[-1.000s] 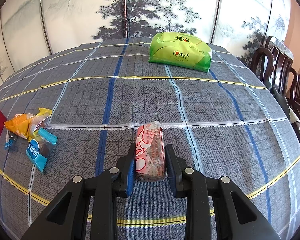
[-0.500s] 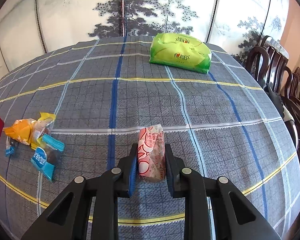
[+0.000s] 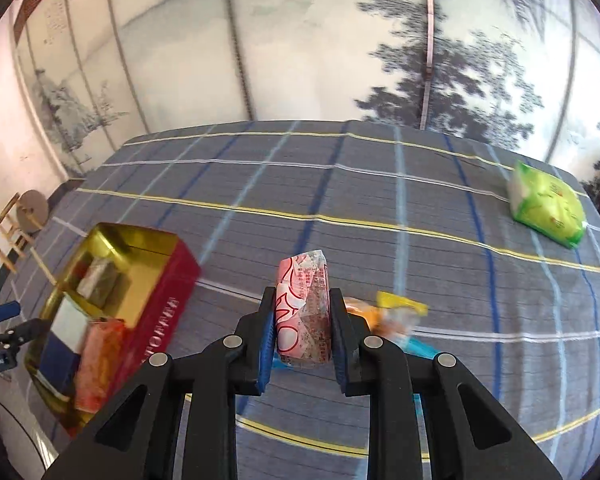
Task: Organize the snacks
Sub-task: 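Carry the pink-and-white packet into the gold tin and open the right tool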
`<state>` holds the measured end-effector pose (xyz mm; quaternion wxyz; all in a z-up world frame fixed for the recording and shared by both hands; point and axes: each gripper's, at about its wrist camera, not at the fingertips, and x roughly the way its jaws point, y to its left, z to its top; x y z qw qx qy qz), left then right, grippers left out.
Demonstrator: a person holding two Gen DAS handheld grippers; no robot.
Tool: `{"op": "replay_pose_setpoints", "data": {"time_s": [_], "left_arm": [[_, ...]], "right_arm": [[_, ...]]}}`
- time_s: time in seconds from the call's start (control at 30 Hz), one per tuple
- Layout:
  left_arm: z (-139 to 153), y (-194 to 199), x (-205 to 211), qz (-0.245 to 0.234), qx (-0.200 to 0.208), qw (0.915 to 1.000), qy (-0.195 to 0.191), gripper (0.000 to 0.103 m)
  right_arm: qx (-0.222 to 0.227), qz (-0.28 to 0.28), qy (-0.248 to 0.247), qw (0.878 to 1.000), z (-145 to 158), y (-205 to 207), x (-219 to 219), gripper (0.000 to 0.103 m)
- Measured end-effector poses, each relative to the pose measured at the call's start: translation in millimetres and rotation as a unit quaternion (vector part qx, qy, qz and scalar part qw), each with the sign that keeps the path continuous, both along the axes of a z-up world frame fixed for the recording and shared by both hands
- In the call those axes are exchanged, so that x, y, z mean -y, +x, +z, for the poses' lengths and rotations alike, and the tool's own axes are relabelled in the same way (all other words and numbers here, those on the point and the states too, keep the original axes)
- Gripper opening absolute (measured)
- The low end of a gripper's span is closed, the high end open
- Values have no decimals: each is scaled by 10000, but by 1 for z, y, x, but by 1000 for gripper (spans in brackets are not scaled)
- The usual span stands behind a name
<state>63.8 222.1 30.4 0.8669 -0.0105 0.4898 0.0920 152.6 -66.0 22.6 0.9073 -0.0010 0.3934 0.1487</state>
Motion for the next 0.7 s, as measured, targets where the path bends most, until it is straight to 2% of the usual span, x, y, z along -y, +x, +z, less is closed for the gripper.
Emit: {"op": "replay_pose_setpoints", "data": {"time_s": [0.17, 0.37, 0.7], "left_arm": [[2, -9, -18, 227, 1, 9997, 14, 75], [1, -16, -35, 458, -64, 9989, 32, 76], [-5, -22, -50, 649, -170, 9977, -97, 76]], "right_arm": [[-60, 682, -19, 9977, -3, 9, -74, 25], [-231, 1175, -319, 9923, -21, 17, -132, 25], [-328, 1340, -918, 9862, -40, 29, -168, 25]]}}
